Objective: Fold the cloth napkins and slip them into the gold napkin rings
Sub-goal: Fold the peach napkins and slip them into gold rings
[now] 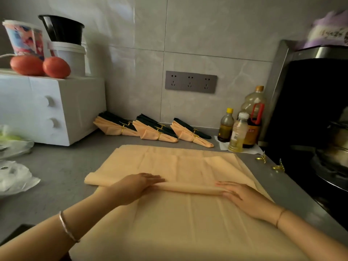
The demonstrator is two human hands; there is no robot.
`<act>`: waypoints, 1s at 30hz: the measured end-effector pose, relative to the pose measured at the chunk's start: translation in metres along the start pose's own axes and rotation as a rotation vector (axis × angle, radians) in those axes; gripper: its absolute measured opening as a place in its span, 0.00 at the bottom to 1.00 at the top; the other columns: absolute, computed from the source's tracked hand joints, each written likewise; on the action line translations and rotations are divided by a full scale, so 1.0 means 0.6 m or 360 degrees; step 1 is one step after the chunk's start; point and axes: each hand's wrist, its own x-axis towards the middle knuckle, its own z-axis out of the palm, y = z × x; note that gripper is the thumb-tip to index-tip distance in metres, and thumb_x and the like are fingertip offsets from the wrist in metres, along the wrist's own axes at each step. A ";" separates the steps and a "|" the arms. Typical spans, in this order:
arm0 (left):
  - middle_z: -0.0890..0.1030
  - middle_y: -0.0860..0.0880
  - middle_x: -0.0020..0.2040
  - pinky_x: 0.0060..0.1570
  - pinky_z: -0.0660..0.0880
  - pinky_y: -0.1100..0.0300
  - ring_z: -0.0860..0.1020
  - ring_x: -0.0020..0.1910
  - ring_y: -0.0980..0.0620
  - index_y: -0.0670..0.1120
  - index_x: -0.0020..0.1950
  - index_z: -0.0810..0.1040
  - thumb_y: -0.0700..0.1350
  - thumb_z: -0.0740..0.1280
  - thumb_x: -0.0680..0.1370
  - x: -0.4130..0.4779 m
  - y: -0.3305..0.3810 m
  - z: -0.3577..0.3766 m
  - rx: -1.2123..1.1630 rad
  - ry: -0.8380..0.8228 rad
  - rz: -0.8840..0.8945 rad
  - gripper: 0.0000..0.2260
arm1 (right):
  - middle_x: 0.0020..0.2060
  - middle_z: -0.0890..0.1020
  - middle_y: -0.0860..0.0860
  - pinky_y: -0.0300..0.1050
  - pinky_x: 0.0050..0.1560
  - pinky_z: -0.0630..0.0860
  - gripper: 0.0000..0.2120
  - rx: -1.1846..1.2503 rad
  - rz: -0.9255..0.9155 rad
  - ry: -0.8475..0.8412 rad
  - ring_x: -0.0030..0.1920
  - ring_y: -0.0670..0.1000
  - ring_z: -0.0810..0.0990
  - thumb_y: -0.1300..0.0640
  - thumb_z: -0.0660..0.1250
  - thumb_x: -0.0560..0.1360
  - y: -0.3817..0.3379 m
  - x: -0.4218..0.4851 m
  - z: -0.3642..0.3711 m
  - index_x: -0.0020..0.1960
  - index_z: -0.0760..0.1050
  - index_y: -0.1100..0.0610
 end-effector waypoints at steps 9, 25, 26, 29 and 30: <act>0.62 0.59 0.75 0.70 0.57 0.63 0.63 0.73 0.56 0.60 0.76 0.57 0.48 0.52 0.84 -0.056 0.062 -0.038 -0.0034 0.0078 0.0086 0.20 | 0.63 0.71 0.36 0.30 0.66 0.60 0.16 -0.0076 -0.0075 0.0133 0.65 0.36 0.67 0.54 0.57 0.81 -0.017 -0.100 -0.060 0.67 0.70 0.45; 0.57 0.49 0.78 0.74 0.55 0.51 0.57 0.76 0.48 0.51 0.77 0.56 0.55 0.56 0.82 0.043 0.011 0.005 -0.0209 -0.0007 -0.0273 0.25 | 0.65 0.73 0.48 0.39 0.65 0.63 0.19 0.0241 0.0310 0.0217 0.67 0.47 0.69 0.52 0.66 0.77 0.048 -0.030 -0.067 0.66 0.71 0.53; 0.57 0.49 0.77 0.74 0.55 0.51 0.57 0.76 0.47 0.50 0.77 0.56 0.54 0.56 0.82 0.058 0.002 0.009 -0.0206 0.0019 -0.0299 0.25 | 0.66 0.73 0.48 0.41 0.66 0.63 0.20 0.0300 0.0363 0.0229 0.68 0.48 0.68 0.53 0.66 0.76 0.059 -0.010 -0.064 0.67 0.70 0.53; 0.61 0.49 0.76 0.72 0.56 0.53 0.58 0.75 0.47 0.49 0.76 0.59 0.52 0.58 0.82 0.095 -0.016 0.013 -0.0147 0.0117 -0.0330 0.24 | 0.61 0.75 0.49 0.39 0.61 0.66 0.20 0.0467 0.0461 0.0189 0.65 0.49 0.71 0.52 0.68 0.75 0.081 0.040 -0.052 0.65 0.71 0.51; 0.63 0.49 0.75 0.71 0.59 0.53 0.61 0.73 0.47 0.49 0.76 0.60 0.52 0.59 0.81 0.103 -0.020 0.013 -0.0143 0.0163 -0.0332 0.23 | 0.58 0.76 0.49 0.37 0.57 0.67 0.17 0.0467 0.0470 0.0155 0.61 0.49 0.73 0.52 0.69 0.75 0.084 0.050 -0.050 0.63 0.72 0.49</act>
